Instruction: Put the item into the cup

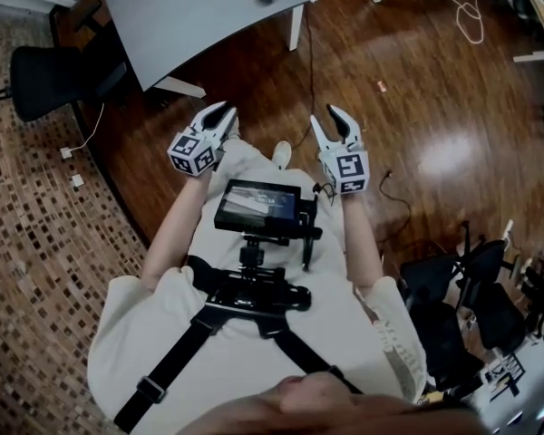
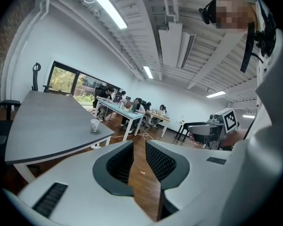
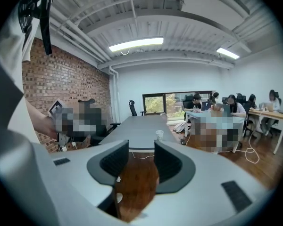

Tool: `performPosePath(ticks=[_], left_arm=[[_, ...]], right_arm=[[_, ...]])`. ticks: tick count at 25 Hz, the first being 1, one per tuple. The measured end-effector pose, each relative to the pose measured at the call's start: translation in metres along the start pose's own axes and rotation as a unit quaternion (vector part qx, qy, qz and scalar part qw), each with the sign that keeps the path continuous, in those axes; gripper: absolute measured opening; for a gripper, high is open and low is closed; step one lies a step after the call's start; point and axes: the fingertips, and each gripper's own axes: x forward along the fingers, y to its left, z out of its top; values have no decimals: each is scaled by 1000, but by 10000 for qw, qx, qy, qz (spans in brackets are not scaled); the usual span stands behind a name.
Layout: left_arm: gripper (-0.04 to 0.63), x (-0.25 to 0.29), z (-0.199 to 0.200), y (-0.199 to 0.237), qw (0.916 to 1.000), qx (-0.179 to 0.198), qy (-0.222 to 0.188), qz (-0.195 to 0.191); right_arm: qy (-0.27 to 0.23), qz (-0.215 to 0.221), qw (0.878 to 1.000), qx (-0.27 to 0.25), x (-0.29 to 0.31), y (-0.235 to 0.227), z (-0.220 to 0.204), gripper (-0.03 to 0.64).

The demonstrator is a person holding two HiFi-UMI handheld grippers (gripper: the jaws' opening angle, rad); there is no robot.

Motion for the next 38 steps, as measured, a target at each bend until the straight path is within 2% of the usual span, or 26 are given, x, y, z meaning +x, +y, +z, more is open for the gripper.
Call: performPosePath(ticks=[6,12,19,32,38], left_arm=[[77,-7,-7,-1,10000,36,31,82],[77,-4,-12,4,10000,-19,89,-1],[77,5,1,9,9999,58,62,-85],[77,12,-1,23,9996,27,211,-183],[77,17,-7,20,9991,8,324,-256]], right_arm=[[45,79,9999,-63,-1,12,-3,181],[97,96,9999,-96,5,21,-2,181],[73,153,9998,-102,16,29,7,181],[148,353,9979,-521,25,45,5,178],[104,309,9980,-551,22,44,8,178]])
